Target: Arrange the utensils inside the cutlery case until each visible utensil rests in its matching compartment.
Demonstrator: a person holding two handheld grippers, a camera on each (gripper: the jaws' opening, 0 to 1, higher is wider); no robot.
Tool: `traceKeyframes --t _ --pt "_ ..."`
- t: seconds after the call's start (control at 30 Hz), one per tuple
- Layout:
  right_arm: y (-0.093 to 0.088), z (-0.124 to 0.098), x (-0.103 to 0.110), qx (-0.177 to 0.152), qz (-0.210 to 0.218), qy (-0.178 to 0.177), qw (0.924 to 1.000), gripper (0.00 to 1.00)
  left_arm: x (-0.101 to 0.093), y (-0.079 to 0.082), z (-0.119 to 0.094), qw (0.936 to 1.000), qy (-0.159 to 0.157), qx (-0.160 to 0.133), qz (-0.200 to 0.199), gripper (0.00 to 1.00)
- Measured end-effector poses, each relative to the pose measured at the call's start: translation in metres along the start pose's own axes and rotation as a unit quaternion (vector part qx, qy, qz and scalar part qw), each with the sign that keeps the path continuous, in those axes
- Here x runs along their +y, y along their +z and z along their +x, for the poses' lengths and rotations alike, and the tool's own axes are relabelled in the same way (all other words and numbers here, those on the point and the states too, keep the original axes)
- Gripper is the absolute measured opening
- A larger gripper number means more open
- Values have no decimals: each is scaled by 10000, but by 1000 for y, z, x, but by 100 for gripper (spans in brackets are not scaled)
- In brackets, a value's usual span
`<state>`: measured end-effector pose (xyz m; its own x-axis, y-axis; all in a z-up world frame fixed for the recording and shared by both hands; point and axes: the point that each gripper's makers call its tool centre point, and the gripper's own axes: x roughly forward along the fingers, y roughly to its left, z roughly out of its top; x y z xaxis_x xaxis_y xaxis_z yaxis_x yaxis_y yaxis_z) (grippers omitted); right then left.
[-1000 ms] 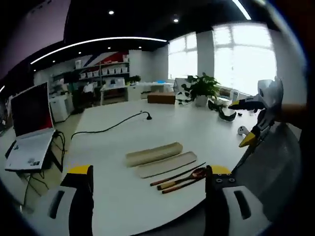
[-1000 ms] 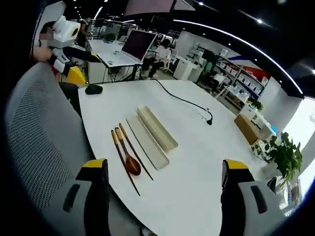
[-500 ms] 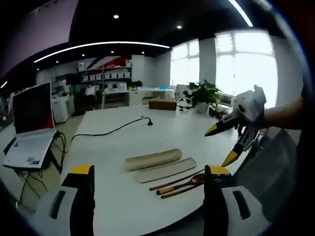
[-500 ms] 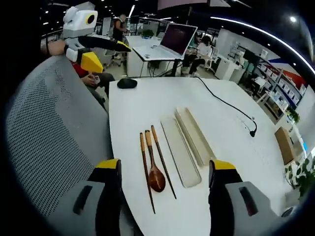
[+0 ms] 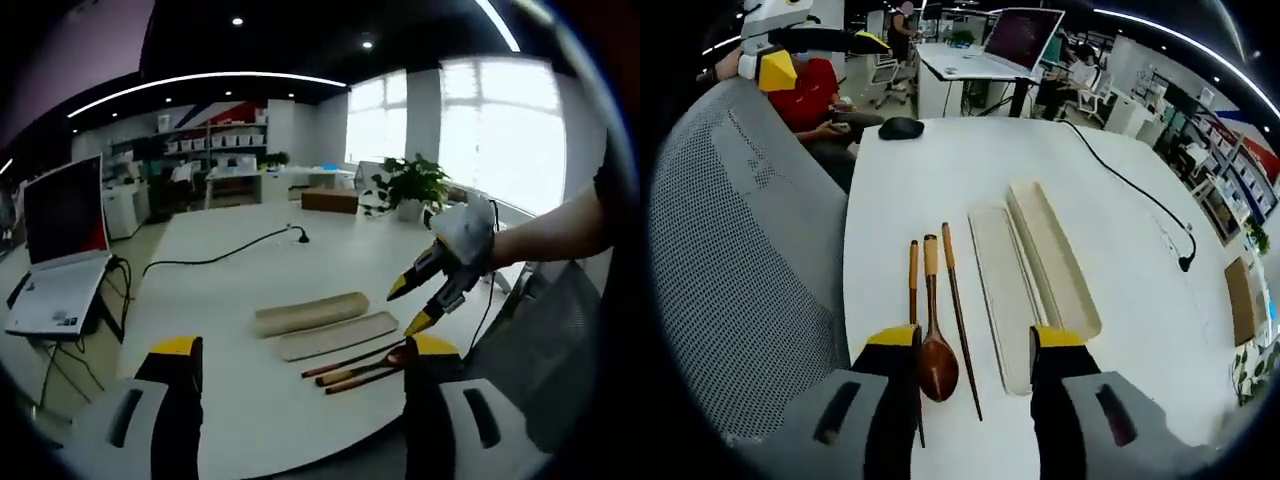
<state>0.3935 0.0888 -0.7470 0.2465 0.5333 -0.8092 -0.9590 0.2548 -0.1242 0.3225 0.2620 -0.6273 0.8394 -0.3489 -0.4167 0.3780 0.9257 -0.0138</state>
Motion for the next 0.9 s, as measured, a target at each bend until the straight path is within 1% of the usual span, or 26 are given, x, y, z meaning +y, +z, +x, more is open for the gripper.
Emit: traceKeyframes --t 0.03,0.07,0.13,0.17,0.27,0.33,0.4,0.5,0.57,0.6,0.63,0.77,0.83,0.9 --pt "0 3 -1 14 30 43 10000 49 0 -1 0 10000 1 16 0 84" --pt "0 6 -2 29 26 54 10000 49 0 -1 0 10000 5 24 -3 83" --pt "-3 10 -5 160 -123 51 9998 41 2 0 0 10000 38 13 7 83" --pt "-4 12 -6 186 -199 48 9996 41 2 0 0 10000 45 0 11 82" --pt "-7 21 -7 295 -204 118 9993 41 3 1 -1 10000 70 10 14 82" --pt "-9 24 -7 355 -315 141 9988 39 5 1 -1 9999 125 18 10 82" --pt "-10 29 -6 425 -317 210 9984 36 4 1 -1 10000 93 7 -20 82" --pt "-12 38 -4 533 -428 248 9974 37 4 -2 -1 9999 111 97 24 82" --pt "-12 42 -4 591 -543 238 9965 39 4 -2 -1 9999 112 86 14 82" --pt "-14 43 -2 651 -652 306 9953 35 4 -2 -1 9999 111 85 2 82" --pt "-14 46 -3 679 -711 267 9948 32 4 -2 -1 9999 111 90 -1 82" --pt "-12 52 -1 696 -719 354 9944 31 5 -2 -1 9999 123 100 3 82" --pt "-12 56 2 720 -749 410 9937 29 4 -2 -1 9999 114 101 -20 81" --pt "-12 59 4 702 -772 476 9934 29 4 -3 0 9999 104 120 -17 81"
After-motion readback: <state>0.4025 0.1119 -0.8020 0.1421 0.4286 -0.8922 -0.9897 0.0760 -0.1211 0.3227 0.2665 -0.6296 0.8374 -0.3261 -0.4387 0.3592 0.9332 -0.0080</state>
